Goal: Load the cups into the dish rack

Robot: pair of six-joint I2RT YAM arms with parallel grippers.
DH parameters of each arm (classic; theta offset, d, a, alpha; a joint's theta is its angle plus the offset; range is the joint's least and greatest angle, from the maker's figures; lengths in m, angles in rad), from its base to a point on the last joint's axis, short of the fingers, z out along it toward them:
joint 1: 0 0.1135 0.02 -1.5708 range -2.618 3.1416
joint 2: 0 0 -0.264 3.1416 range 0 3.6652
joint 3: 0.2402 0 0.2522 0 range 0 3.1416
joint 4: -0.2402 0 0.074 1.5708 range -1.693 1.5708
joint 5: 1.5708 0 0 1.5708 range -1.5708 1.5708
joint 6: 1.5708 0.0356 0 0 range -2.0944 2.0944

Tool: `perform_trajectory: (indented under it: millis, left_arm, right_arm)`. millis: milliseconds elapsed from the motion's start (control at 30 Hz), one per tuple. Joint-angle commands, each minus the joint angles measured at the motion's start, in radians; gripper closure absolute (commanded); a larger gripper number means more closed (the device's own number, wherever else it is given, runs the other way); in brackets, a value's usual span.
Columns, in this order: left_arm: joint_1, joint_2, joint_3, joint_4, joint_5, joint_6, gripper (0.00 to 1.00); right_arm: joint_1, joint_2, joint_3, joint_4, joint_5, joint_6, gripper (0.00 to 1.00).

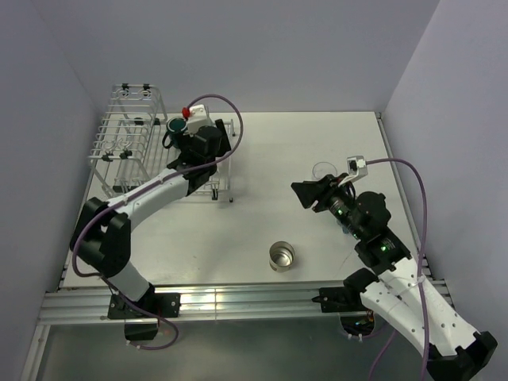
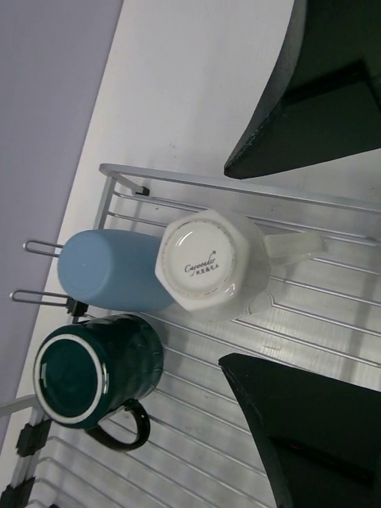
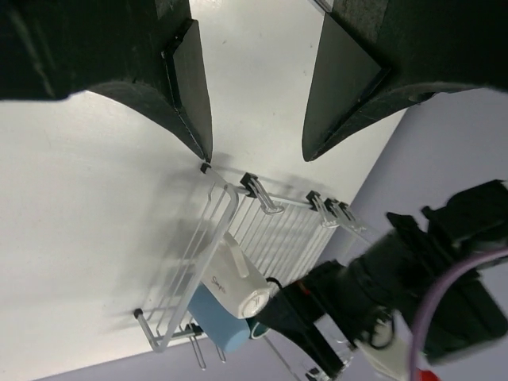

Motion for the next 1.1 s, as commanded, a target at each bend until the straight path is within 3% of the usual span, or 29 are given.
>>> perform_trajectory:
  millis: [0,133,200,333,600,733,1067]
  left_arm:
    - [-0.01,-0.111,0.088,-0.065,-0.014,-0.012,0.01]
    - [-0.01,-0.185,0.159,-0.195,0.054,-0.035,0.01]
    - [-0.013,-0.231,0.193,-0.258,0.106,-0.05,0.01]
    - [-0.018,-0.304,0.219,-0.317,0.186,-0.061,0.01]
    - [-0.021,-0.396,0.263,-0.398,0.253,-0.058,0.01]
    - [-0.021,-0.413,0.266,-0.41,0.253,-0.05,0.01]
    - [-0.021,-0.426,0.256,-0.417,0.267,-0.046,0.01]
  right_arm:
    - [0.007,0.047,0.121,-0.13,0.009,-0.037,0.43]
    - [0.094,0.112,0.224,-0.345,0.034,-0.056,0.44]
    - [0.171,0.141,0.247,-0.408,0.129,-0.062,0.45]
    - [0.428,0.194,0.261,-0.567,0.319,-0.022,0.46]
    - [0.737,0.297,0.214,-0.686,0.537,0.165,0.47]
    - [0.806,0.4,0.221,-0.697,0.586,0.205,0.47]
    - [0.823,0.544,0.212,-0.666,0.588,0.219,0.48]
